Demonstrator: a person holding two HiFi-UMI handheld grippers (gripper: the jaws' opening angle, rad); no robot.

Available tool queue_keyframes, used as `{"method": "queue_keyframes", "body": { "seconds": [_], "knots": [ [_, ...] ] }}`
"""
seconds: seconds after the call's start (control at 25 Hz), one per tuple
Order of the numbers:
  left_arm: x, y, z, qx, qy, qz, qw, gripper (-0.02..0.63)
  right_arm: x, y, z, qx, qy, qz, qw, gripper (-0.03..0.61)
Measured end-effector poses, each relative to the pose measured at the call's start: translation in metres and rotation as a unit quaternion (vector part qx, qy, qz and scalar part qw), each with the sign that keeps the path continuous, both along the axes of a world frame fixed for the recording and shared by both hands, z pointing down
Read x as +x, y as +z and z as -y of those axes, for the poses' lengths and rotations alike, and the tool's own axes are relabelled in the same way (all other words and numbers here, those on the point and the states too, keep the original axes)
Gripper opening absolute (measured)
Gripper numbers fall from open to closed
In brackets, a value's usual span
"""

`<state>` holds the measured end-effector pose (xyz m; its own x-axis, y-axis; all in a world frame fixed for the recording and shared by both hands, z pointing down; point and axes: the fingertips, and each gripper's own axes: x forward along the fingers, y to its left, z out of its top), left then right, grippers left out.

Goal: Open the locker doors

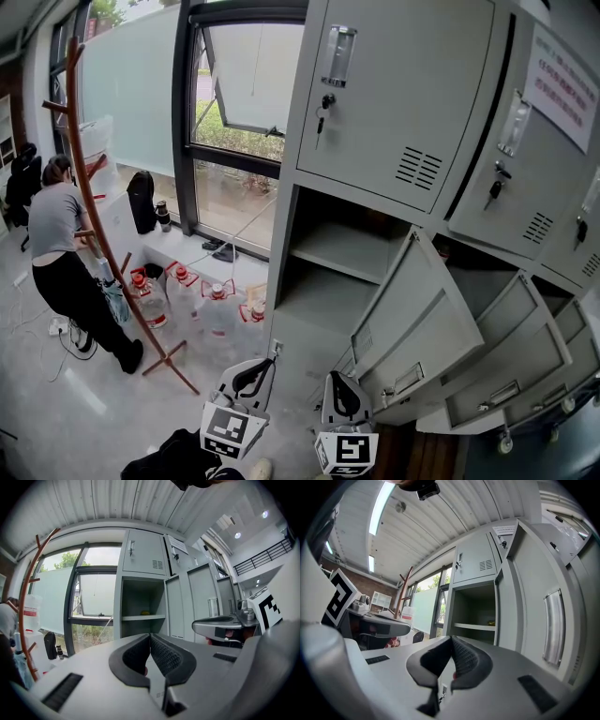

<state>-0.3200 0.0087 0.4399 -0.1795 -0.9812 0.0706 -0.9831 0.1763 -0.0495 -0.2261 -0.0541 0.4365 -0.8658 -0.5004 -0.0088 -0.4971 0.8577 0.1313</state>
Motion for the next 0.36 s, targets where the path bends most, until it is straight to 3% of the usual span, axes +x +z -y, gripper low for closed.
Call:
{"method": "queue_keyframes", "body": {
  "seconds": [0.36],
  "knots": [
    [0.0025, 0.0006, 0.0031, 0.0, 0.002, -0.001, 1.0, 0.024, 0.0033, 0.0002, 0.0037, -0.004, 0.004, 0.001, 1.0, 0.015]
  ]
}}
